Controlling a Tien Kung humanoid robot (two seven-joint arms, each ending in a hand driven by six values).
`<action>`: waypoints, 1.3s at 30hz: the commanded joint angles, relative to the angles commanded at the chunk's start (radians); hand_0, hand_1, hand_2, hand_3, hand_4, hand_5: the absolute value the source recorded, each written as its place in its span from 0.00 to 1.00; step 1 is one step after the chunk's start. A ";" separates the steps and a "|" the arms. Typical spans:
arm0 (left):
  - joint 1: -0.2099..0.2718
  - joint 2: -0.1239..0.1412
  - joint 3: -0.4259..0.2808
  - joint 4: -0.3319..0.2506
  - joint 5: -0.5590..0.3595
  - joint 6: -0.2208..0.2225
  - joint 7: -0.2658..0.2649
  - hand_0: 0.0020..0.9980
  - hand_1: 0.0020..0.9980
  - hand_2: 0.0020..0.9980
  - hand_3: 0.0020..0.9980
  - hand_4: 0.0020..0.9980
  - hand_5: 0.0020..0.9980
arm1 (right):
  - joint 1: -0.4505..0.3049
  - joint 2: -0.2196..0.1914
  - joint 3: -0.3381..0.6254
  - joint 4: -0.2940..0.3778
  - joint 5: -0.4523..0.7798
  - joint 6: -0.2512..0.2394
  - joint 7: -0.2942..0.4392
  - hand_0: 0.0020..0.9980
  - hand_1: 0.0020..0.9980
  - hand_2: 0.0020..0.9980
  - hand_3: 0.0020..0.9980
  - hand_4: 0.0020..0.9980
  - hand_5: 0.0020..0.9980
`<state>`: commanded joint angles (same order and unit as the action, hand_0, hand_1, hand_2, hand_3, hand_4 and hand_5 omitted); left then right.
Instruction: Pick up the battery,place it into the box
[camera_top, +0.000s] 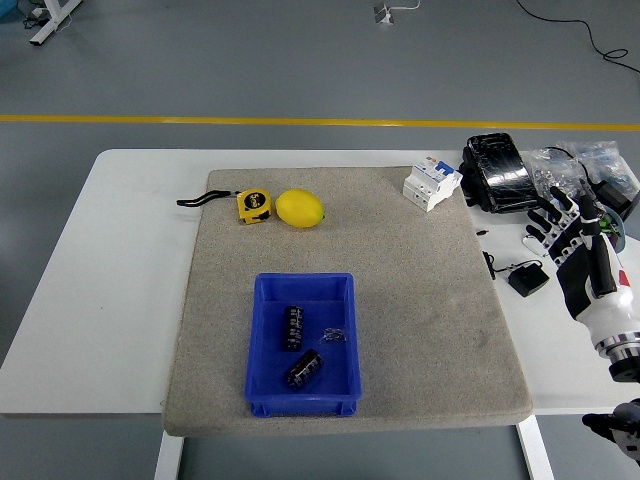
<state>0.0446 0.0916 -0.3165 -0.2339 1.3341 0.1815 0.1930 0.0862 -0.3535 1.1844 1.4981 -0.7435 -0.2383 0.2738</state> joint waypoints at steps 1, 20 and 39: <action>0.000 0.000 -0.001 0.000 0.003 -0.001 0.000 0.76 0.77 0.78 0.68 0.72 0.67 | 0.000 0.000 0.005 0.001 -0.004 -0.001 -0.001 0.91 0.86 0.88 0.93 1.00 0.98; -0.011 -0.010 0.023 0.006 -0.031 0.033 -0.017 0.76 0.77 0.78 0.67 0.71 0.66 | 0.012 -0.016 0.035 0.014 -0.013 -0.009 -0.020 0.91 0.86 0.88 0.92 1.00 0.99; -0.027 -0.020 0.040 0.013 -0.068 0.043 -0.033 0.75 0.77 0.78 0.67 0.71 0.66 | 0.027 -0.026 0.010 0.021 -0.028 -0.017 -0.031 0.90 0.85 0.87 0.91 1.00 0.99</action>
<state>0.0180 0.0712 -0.2763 -0.2210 1.2658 0.2249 0.1601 0.1136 -0.3794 1.1947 1.5190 -0.7713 -0.2556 0.2425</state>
